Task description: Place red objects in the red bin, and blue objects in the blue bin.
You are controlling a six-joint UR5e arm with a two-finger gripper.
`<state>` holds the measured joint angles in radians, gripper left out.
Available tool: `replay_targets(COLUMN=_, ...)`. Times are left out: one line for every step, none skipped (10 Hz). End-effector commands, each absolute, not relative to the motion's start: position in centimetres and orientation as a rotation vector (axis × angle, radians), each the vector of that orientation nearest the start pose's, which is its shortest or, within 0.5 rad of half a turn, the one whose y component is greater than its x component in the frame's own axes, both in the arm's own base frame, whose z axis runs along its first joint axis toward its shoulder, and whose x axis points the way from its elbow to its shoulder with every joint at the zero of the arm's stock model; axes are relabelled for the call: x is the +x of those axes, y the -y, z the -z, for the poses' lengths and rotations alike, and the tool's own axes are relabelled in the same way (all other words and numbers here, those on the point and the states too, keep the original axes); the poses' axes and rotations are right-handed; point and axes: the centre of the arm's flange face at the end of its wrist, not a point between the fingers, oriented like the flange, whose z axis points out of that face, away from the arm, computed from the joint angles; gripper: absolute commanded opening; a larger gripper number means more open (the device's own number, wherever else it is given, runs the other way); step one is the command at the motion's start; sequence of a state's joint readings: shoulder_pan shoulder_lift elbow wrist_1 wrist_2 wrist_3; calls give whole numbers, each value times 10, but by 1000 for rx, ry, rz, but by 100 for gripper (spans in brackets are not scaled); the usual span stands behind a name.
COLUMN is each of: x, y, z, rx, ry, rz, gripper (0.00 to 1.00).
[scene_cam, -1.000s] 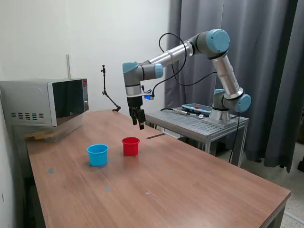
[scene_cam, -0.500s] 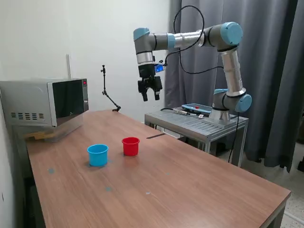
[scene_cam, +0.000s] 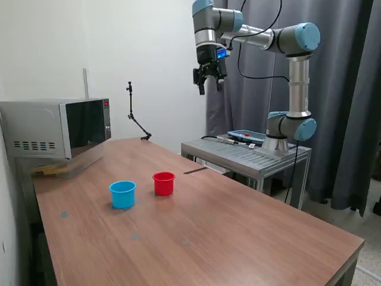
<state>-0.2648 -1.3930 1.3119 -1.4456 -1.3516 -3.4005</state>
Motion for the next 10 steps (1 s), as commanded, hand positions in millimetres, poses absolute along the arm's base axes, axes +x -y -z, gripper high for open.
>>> replay_targets(x=-538, y=27, z=-531, rx=-2342, ry=-2304, rz=261, gripper=100)
replay_targets(x=-523, y=35, z=-537, rx=-2348, ry=-2281, rz=229, gripper=100)
replay_targets(x=-495, y=40, z=-534, rx=-2315, ry=-2250, rz=190, gripper=100)
replay_targets(x=-474, y=63, z=-529, rx=-2353, ry=-2185, rz=195, gripper=100)
replay_targets(x=-457, y=70, z=-526, rx=-2359, ry=-2173, rz=198, gripper=100)
replay_targets(x=-449, y=76, z=-522, rx=-2367, ry=-2158, rz=206, gripper=100)
replay_targets(x=-443, y=85, z=-517, rx=-2387, ry=-2125, rz=219, gripper=100)
replay_targets(x=-436, y=92, z=-511, rx=-2385, ry=-2076, rz=198, gripper=100)
replay_targets(x=-433, y=105, z=-510, rx=-2407, ry=-2012, rz=159, gripper=100)
replay_targets(x=-435, y=111, z=-511, rx=-2440, ry=-2012, rz=116, gripper=100)
